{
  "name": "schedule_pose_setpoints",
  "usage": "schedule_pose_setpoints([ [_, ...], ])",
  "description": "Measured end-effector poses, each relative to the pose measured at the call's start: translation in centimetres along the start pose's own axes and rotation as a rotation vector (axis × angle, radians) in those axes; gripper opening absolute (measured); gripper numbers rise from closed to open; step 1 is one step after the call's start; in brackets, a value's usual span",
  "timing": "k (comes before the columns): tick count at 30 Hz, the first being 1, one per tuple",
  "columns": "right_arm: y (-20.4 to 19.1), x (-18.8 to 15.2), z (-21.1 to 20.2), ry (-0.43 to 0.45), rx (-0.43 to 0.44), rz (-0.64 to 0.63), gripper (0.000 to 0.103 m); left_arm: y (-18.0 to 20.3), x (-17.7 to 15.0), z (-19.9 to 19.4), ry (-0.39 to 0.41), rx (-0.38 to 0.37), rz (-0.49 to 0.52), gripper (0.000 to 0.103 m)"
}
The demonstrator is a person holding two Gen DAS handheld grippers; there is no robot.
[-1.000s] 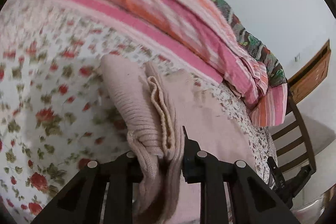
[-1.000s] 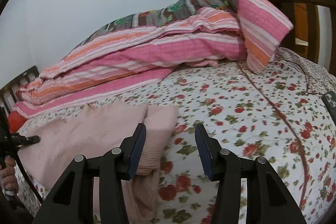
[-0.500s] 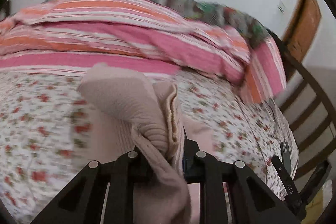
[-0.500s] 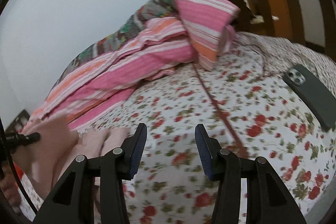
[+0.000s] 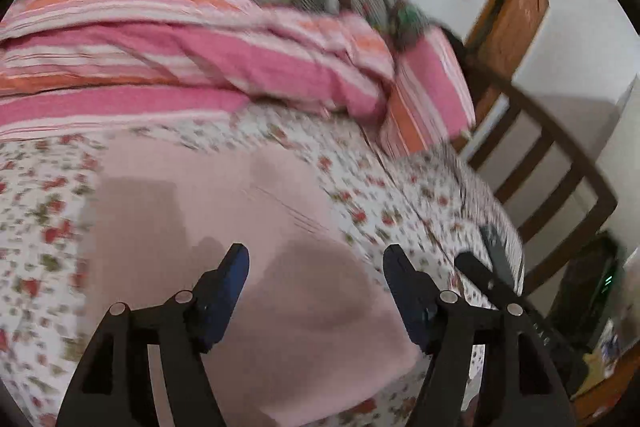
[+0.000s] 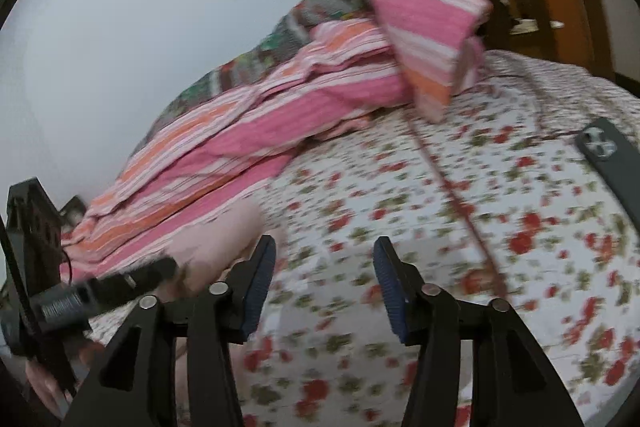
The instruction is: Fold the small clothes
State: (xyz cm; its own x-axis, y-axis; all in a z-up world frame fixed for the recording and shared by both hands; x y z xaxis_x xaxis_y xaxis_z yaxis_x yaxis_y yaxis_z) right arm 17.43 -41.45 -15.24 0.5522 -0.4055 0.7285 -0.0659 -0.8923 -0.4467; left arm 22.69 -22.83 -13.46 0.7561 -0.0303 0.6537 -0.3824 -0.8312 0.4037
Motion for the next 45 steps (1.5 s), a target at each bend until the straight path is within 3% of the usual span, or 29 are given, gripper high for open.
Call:
schedule_pose_setpoints([
  [5,-5.0,-1.0,1.3,-0.029,0.119,-0.044,0.056,-7.6,-0.6,-2.3,0.015,0.099,-0.065,0.069],
  [10,-9.0,-2.6,3.5,-0.078,0.190,-0.080,0.055,-11.0,-4.7,-1.4,-0.065,0.068,-0.088,0.069],
  [11,-9.4,-3.3,4.3,-0.105,0.158,-0.108,0.051,-11.1,-5.2,-1.3,-0.070,0.054,-0.082,0.069],
  [12,-9.5,-3.7,4.9,-0.121,0.126,-0.128,0.035,-11.0,-5.9,-1.4,-0.073,0.036,-0.072,0.069],
  [14,-9.0,-5.1,6.1,-0.155,-0.010,-0.201,0.015,-10.7,-6.5,-1.4,-0.080,0.022,-0.058,0.069],
  [16,-8.6,-6.2,5.9,-0.180,-0.054,-0.210,0.011,-10.3,-6.9,-1.9,-0.093,0.012,-0.038,0.069],
  [18,-9.0,-6.3,4.7,-0.165,-0.012,-0.207,0.006,-9.8,-7.1,-2.5,-0.097,0.008,-0.004,0.069],
  [19,-9.3,-6.3,4.0,-0.154,0.010,-0.223,0.005,-9.5,-7.2,-2.7,-0.098,0.004,0.009,0.069],
  [21,-8.6,-6.9,4.2,-0.170,-0.029,-0.251,0.005,-9.4,-8.2,-3.2,-0.114,0.004,0.035,0.069],
  [24,-7.1,-7.8,5.4,-0.222,-0.008,-0.158,0.005,-9.0,-10.2,-3.8,-0.132,0.016,0.083,0.069],
  [29,-8.3,-6.3,3.3,-0.176,0.024,-0.154,0.010,-8.1,-11.8,-3.6,-0.147,0.072,0.168,0.068],
  [33,-9.5,-6.7,3.5,-0.204,0.053,-0.144,0.028,-6.7,-11.0,-2.8,-0.118,0.138,0.217,0.067],
  [34,-9.5,-6.8,3.7,-0.211,0.056,-0.135,0.028,-6.4,-10.5,-2.5,-0.102,0.185,0.239,0.065],
  [37,-9.6,-7.5,5.0,-0.265,0.062,-0.113,0.026,-5.9,-10.0,-2.2,-0.085,0.230,0.283,0.042],
  [38,-9.6,-7.6,4.9,-0.262,0.063,-0.120,0.015,-6.1,-9.9,-2.4,-0.081,0.247,0.294,0.027],
  [39,-9.7,-7.3,4.4,-0.239,0.069,-0.129,0.005,-6.5,-9.7,-3.0,-0.061,0.240,0.288,0.023],
  [41,-9.4,-6.4,2.4,-0.157,0.101,-0.140,0.005,-8.2,-9.1,-4.7,-0.008,0.155,0.192,0.020],
  [43,-9.0,-7.2,2.6,-0.200,0.093,-0.142,0.004,-9.9,-9.7,-4.5,-0.044,0.107,0.134,0.019],
  [45,-9.0,-8.9,3.6,-0.254,0.037,-0.180,0.004,-10.0,-10.3,-4.2,-0.054,0.117,0.143,0.020],
])
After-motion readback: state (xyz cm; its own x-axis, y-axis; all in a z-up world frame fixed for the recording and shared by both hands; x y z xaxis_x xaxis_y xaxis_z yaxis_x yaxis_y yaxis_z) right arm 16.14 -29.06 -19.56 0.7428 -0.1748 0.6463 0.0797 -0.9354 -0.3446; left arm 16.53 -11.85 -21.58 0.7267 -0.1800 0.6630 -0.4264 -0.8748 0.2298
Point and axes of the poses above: each gripper's, at about its wrist camera, not at the fingertips, and z roughly the way its jaws point, y to its right, x to its top, the point moved 10 cm from there along z, roughly the way its jaws point, and after that the axes turned 5 degrees about -y, right-handed, at the moved point
